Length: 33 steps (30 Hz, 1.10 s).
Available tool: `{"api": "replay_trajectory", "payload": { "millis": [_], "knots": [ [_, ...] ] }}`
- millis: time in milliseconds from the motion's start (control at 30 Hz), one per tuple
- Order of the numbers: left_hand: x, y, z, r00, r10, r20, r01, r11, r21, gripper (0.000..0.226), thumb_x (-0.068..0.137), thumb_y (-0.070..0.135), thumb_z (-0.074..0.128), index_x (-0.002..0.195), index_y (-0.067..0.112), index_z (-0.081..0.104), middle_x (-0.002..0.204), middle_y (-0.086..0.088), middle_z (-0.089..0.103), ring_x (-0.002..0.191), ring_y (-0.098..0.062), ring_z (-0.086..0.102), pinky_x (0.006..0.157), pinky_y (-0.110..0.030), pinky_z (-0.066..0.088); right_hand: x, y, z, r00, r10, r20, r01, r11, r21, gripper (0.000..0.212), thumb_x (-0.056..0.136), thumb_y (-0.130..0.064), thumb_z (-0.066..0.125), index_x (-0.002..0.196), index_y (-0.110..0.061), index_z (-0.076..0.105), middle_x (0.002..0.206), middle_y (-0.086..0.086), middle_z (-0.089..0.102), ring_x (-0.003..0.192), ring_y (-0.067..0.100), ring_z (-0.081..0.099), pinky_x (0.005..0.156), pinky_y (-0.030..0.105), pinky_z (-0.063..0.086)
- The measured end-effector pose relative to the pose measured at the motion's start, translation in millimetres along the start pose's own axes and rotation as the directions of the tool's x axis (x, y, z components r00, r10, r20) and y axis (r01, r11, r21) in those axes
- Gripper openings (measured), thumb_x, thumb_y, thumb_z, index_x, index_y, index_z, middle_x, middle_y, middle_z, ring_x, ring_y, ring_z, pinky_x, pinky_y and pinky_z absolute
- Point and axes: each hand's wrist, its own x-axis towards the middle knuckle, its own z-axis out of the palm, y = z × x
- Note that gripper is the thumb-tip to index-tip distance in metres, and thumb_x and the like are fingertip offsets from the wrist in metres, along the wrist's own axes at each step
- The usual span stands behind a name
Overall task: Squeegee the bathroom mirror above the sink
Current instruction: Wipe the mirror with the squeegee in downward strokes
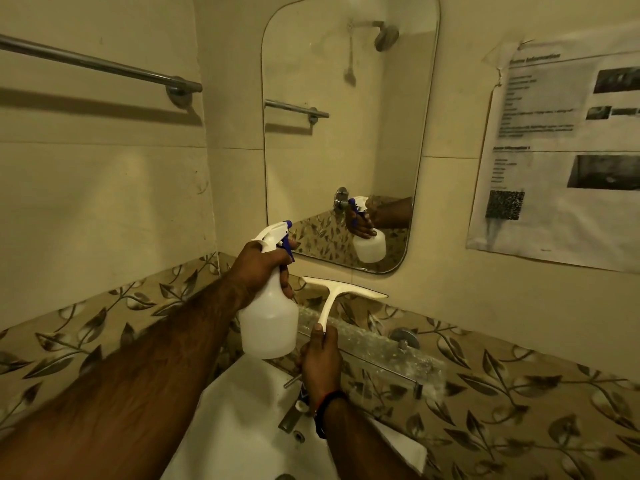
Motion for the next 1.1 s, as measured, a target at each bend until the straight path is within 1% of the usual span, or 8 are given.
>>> {"api": "replay_trajectory", "payload": {
  "millis": [167, 333, 433, 600, 700, 800, 1000, 1100],
  "knots": [
    [-2, -6, -2, 0.999, -0.039, -0.006, 0.039, 0.999, 0.014, 0.03, 0.089, 0.001, 0.052, 0.116, 0.005, 0.062, 0.052, -0.016, 0.056, 0.042, -0.031, 0.057, 0.052, -0.039, 0.056, -4, 3, -3, 1.0, -0.018, 0.008, 0.018, 1.0, 0.003, 0.02, 0.1, -0.044, 0.038, 0.108, -0.029, 0.049, 0.063, 0.0, 0.054, 0.056, 0.017, 0.051, 0.056, 0.033, 0.047],
    [-10, -11, -3, 0.999, -0.05, -0.021, 0.051, 0.998, 0.032, 0.027, 0.089, 0.0, 0.052, 0.114, 0.003, 0.062, 0.052, -0.017, 0.055, 0.042, -0.03, 0.055, 0.051, -0.039, 0.056, -11, 5, -8, 0.999, -0.044, 0.003, 0.044, 0.996, -0.077, 0.02, 0.096, -0.043, 0.049, 0.108, -0.027, 0.05, 0.076, -0.001, 0.062, 0.067, 0.016, 0.061, 0.064, 0.032, 0.056],
    [-14, -15, -5, 0.996, -0.072, -0.043, 0.073, 0.997, 0.036, 0.027, 0.089, 0.0, 0.053, 0.114, 0.003, 0.062, 0.051, -0.017, 0.054, 0.041, -0.03, 0.054, 0.049, -0.039, 0.056, -13, 4, -11, 0.999, -0.049, -0.01, 0.048, 0.992, -0.115, 0.021, 0.095, -0.043, 0.053, 0.106, -0.026, 0.052, 0.082, 0.001, 0.063, 0.07, 0.015, 0.062, 0.06, 0.025, 0.052],
    [-19, -18, -10, 0.994, -0.086, -0.06, 0.088, 0.996, 0.03, 0.025, 0.088, 0.0, 0.054, 0.112, 0.001, 0.062, 0.053, -0.018, 0.054, 0.04, -0.029, 0.055, 0.048, -0.039, 0.055, -12, -5, -12, 0.998, -0.063, -0.008, 0.061, 0.982, -0.181, 0.023, 0.094, -0.042, 0.055, 0.101, -0.021, 0.055, 0.087, 0.006, 0.065, 0.077, 0.021, 0.063, 0.073, 0.035, 0.057],
    [-21, -19, -13, 0.993, -0.098, -0.067, 0.1, 0.995, 0.029, 0.026, 0.088, 0.0, 0.055, 0.112, 0.003, 0.063, 0.055, -0.018, 0.055, 0.041, -0.028, 0.055, 0.049, -0.039, 0.055, -11, -12, -11, 0.996, -0.085, -0.006, 0.082, 0.978, -0.194, 0.019, 0.094, -0.041, 0.056, 0.1, -0.024, 0.054, 0.087, 0.003, 0.064, 0.075, 0.018, 0.061, 0.066, 0.028, 0.052],
    [-24, -20, -15, 0.992, -0.102, -0.074, 0.103, 0.995, 0.018, 0.024, 0.088, 0.0, 0.055, 0.11, 0.004, 0.064, 0.053, -0.016, 0.055, 0.042, -0.028, 0.055, 0.051, -0.041, 0.056, -11, -16, -11, 0.995, -0.1, -0.021, 0.094, 0.975, -0.2, 0.022, 0.094, -0.042, 0.055, 0.102, -0.021, 0.057, 0.085, 0.001, 0.063, 0.073, 0.016, 0.059, 0.064, 0.024, 0.047],
    [-30, -20, -16, 0.993, -0.09, -0.078, 0.089, 0.996, -0.012, 0.023, 0.088, -0.002, 0.053, 0.109, 0.001, 0.063, 0.053, -0.016, 0.053, 0.042, -0.028, 0.053, 0.048, -0.039, 0.055, -17, -14, -15, 0.988, -0.123, -0.094, 0.104, 0.977, -0.187, 0.025, 0.094, -0.042, 0.055, 0.104, -0.019, 0.056, 0.088, 0.004, 0.064, 0.077, 0.02, 0.063, 0.073, 0.035, 0.058],
    [-31, -24, -13, 0.994, -0.085, -0.075, 0.086, 0.996, 0.007, 0.024, 0.088, -0.003, 0.053, 0.11, 0.001, 0.062, 0.052, -0.017, 0.053, 0.041, -0.029, 0.053, 0.048, -0.039, 0.055, -20, -11, -29, 0.975, -0.146, -0.17, 0.111, 0.974, -0.2, 0.023, 0.093, -0.042, 0.055, 0.103, -0.021, 0.056, 0.084, 0.001, 0.063, 0.074, 0.017, 0.063, 0.069, 0.033, 0.058]
  ]
}}
